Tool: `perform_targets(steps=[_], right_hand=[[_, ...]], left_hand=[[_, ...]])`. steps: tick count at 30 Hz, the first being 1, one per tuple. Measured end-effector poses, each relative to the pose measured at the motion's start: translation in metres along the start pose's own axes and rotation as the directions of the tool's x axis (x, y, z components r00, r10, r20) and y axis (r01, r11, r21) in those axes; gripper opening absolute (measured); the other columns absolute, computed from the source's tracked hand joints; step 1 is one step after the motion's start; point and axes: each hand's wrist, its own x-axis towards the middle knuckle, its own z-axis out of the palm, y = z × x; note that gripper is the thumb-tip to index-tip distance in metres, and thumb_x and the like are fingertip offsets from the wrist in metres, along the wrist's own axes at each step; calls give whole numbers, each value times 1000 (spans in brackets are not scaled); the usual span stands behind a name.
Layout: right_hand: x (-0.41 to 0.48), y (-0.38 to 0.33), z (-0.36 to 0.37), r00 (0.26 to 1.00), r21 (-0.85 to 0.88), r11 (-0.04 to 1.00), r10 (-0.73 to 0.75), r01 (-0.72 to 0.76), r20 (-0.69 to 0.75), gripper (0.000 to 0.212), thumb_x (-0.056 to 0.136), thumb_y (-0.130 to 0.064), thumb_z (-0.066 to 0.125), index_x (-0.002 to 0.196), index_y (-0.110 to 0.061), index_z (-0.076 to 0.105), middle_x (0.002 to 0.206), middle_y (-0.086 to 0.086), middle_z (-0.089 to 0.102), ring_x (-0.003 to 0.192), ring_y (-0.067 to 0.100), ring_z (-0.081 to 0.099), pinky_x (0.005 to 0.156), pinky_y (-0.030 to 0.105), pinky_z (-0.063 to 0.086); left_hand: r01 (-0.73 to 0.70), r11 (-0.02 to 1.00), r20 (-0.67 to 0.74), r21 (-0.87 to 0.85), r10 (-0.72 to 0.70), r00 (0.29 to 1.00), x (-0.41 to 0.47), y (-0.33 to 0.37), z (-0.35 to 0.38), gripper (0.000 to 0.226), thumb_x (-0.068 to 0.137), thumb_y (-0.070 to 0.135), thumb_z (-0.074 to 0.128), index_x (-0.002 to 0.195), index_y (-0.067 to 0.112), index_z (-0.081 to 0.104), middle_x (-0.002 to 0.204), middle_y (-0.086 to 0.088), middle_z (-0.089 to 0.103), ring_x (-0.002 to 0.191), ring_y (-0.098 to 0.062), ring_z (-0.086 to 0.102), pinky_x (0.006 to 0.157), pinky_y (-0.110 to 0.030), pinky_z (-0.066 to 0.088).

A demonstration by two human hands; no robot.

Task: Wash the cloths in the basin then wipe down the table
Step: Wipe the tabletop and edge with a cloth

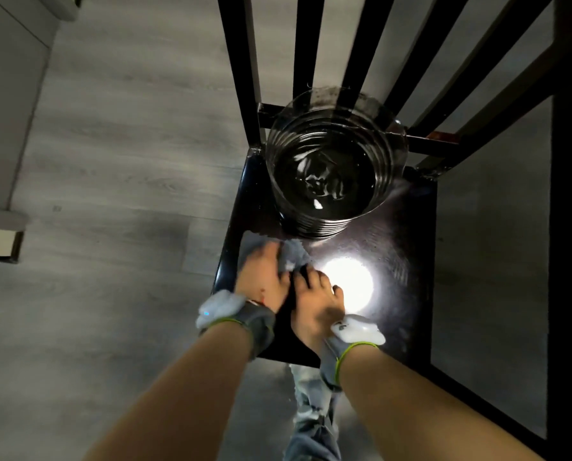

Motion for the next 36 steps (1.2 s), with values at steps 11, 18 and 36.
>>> perform_targets(steps=[11,18,36], right_hand=[[-27,35,-28,983,-65,988,147,-141,107,26,60,-27,41,52,-26,66,58,-2,61,57,16,63,65,28,32],[-53,44,-141,991,-69,997,32,-23,129,33,88,-26,46,117,-22,60,122,2,57,121,24,46,94,35,35],[-246,361,-452,815,202,853,520,-481,-254,29,93,-19,41,118,-12,54,126,15,55,120,29,48,91,35,39]], left_hand=[[-27,943,362,332,-101,927,-32,26,20,66,92,28,51,148,13,20,160,-1,1,148,-23,7,116,-48,21],[-114,931,242,347,29,970,-76,99,-51,28,89,20,49,109,7,63,116,-13,66,109,-30,62,85,-30,49],[-727,492,260,479,711,653,-243,559,-72,24,91,12,51,107,1,63,120,-21,62,105,-33,60,83,-33,46]])
